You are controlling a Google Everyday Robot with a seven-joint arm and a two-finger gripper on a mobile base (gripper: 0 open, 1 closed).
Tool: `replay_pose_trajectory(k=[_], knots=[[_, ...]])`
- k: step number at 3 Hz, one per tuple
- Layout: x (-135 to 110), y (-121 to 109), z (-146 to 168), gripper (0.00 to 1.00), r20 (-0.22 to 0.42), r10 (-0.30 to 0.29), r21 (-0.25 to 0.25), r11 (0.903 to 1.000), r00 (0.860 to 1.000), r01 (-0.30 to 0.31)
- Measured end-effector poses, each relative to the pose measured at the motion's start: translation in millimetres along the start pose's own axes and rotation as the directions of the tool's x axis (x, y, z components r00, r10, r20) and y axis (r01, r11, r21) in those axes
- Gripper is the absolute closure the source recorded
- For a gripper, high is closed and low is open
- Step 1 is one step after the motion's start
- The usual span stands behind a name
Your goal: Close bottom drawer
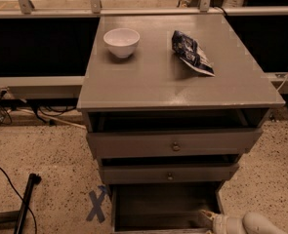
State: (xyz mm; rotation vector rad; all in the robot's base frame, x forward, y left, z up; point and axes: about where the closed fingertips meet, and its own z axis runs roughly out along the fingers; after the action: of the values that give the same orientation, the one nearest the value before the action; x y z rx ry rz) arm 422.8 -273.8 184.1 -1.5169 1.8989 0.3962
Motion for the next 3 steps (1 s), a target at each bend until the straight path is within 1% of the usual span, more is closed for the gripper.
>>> replay_pose_trajectory(k=[1,2,3], knots=[[7.1,-4.4,14.0,0.38,-0.013,-0.006,0.005,1.0,1.0,0.006],[1.3,-8.6,16.1,0.37,-0.008,-0.02,0.009,0.9998,1.0,0.02],[-15.5,-21.9,26.3,0.36,0.008,-0.067,0.022,0.9975,0.998,0.066]])
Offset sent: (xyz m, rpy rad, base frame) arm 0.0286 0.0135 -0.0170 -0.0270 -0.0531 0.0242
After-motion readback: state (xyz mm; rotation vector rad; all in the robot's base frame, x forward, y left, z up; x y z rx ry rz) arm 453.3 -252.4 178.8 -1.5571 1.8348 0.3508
